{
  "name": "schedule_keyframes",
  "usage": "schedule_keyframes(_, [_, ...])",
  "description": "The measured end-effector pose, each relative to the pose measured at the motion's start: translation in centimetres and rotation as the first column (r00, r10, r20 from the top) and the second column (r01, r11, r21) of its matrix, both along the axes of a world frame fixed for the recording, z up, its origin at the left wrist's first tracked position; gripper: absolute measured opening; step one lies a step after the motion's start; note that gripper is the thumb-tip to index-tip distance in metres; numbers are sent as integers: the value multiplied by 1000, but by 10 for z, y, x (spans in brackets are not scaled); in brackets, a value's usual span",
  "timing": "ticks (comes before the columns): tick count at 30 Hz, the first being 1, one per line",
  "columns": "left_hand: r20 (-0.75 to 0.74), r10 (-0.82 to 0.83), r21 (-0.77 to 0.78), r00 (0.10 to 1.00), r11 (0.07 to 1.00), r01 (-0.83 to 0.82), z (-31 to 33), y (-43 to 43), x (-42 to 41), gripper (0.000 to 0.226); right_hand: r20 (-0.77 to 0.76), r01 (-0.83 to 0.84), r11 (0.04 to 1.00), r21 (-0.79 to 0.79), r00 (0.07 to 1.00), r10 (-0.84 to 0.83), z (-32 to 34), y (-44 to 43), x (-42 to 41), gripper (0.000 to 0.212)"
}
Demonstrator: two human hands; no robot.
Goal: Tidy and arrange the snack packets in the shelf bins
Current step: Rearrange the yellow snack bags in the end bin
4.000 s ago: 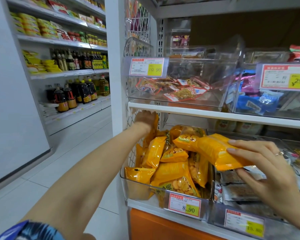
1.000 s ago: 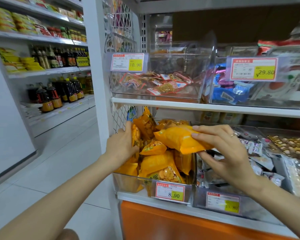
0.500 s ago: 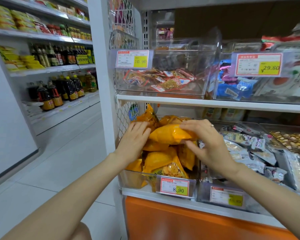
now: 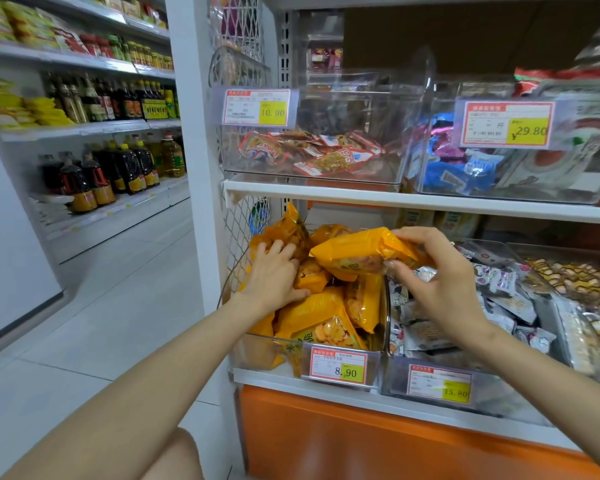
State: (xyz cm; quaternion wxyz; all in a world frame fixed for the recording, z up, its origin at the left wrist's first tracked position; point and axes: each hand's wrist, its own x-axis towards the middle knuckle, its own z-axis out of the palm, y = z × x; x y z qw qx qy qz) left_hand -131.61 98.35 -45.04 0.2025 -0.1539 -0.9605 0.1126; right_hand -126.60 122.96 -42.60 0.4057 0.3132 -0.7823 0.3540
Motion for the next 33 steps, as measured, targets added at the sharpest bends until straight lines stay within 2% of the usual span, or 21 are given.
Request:
schedule_keyframes(3, [-50, -48, 46, 998, 998, 50, -4, 0, -1, 50, 12, 10, 1000, -1, 1000, -10, 0, 2, 1, 35])
schedule_keyframes(5, [-146, -68, 119, 987, 989, 86, -3, -8, -2, 37, 19, 18, 1000, -2, 1000, -18, 0, 3, 2, 34])
schedule_keyframes(7, [-218, -16, 268, 976, 961, 76, 0, -21, -2, 31, 27, 28, 1000, -7, 999, -28, 0, 4, 2, 34])
schedule_keyframes(10, [-199, 87, 387, 976, 922, -3, 6, -29, 2, 21, 29, 39, 999, -8, 999, -39, 0, 3, 3, 33])
schedule_keyframes(14, [-238, 184, 384, 954, 920, -81, 10, -24, 10, 18, 18, 63, 998, 9, 998, -64, 0, 1, 3, 33])
schedule_keyframes(18, [-247, 195, 288, 949, 950, -121, 9, -21, 11, 16, 17, 73, 997, -7, 997, -73, 3, 2, 4, 33])
schedule_keyframes(20, [-275, 133, 259, 952, 964, -60, 7, -20, 14, 24, 14, 86, 996, -11, 996, -86, 4, 4, 3, 34])
schedule_keyframes(23, [-343, -223, 162, 913, 943, 291, 6, -20, 17, 28, 28, 98, 995, -21, 995, -98, 4, 7, 3, 35])
schedule_keyframes(25, [-225, -439, 111, 870, 875, 470, 9, -16, 22, 28, 31, 105, 994, -26, 994, -104, 3, 9, 3, 35])
schedule_keyframes(27, [-23, -517, 192, 856, 838, 511, 10, -5, 28, 38, 31, 109, 993, -33, 994, -108, 3, 11, 3, 35])
schedule_keyframes(28, [115, -502, 229, 857, 853, 469, 8, 1, 28, 45, 31, 108, 993, -37, 994, -107, 3, 12, 3, 35])
schedule_keyframes(30, [376, -432, 207, 820, 901, 381, 5, 9, 23, 64, 15, 109, 994, -22, 994, -109, 3, 14, 3, 35])
schedule_keyframes(33, [534, -364, 130, 763, 927, 351, 3, 11, 11, 90, 2, 109, 994, -30, 994, -109, 5, 19, 2, 36])
